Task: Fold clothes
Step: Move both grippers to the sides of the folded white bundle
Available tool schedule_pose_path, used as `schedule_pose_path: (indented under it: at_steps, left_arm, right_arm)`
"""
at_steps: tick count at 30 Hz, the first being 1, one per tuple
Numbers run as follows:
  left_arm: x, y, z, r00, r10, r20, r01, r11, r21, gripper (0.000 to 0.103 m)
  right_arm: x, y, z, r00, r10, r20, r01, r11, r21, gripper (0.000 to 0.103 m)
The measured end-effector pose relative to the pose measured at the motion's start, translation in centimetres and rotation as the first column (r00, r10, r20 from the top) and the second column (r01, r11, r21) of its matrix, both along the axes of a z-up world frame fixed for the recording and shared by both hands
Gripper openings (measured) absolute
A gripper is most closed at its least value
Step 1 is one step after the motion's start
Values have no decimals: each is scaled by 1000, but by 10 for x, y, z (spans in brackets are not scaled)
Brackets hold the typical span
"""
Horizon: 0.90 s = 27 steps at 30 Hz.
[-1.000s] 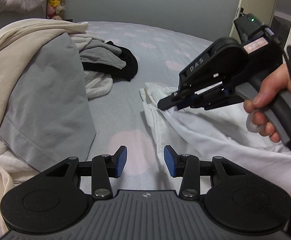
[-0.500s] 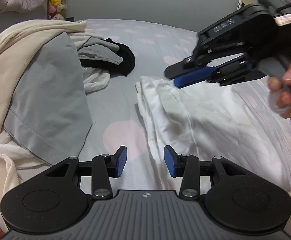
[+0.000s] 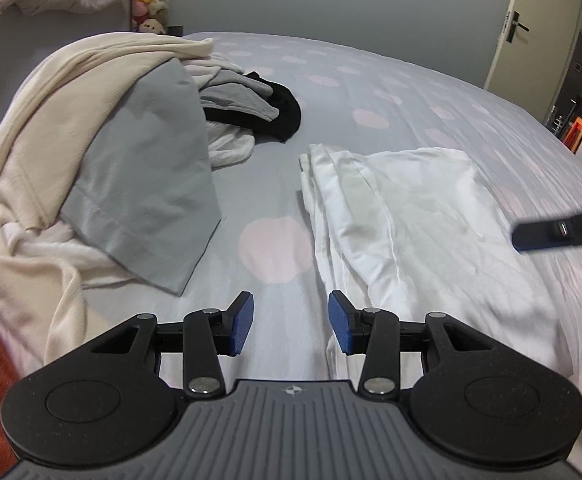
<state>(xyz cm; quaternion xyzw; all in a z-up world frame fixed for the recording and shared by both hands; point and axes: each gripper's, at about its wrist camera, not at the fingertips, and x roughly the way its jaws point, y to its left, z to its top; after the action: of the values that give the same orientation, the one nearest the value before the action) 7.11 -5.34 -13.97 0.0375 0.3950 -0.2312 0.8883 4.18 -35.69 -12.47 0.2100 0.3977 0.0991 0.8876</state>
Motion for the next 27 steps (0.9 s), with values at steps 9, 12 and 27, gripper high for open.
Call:
schedule_pose_path:
  at_steps: [9, 12, 27]
  left_arm:
    - [-17, 17, 21, 997, 72, -11, -73, 990, -122, 50]
    - [-20, 23, 28, 995, 98, -11, -99, 981, -167, 51]
    - [-25, -2, 6, 980, 26, -196, -68, 975, -210, 50]
  right_arm:
    - [-50, 15, -10, 996, 20, 83, 0, 973, -231, 33]
    - [-61, 18, -17, 996, 25, 91, -1, 967, -254, 33]
    - [-85, 8, -40, 993, 15, 121, 13, 973, -231, 37]
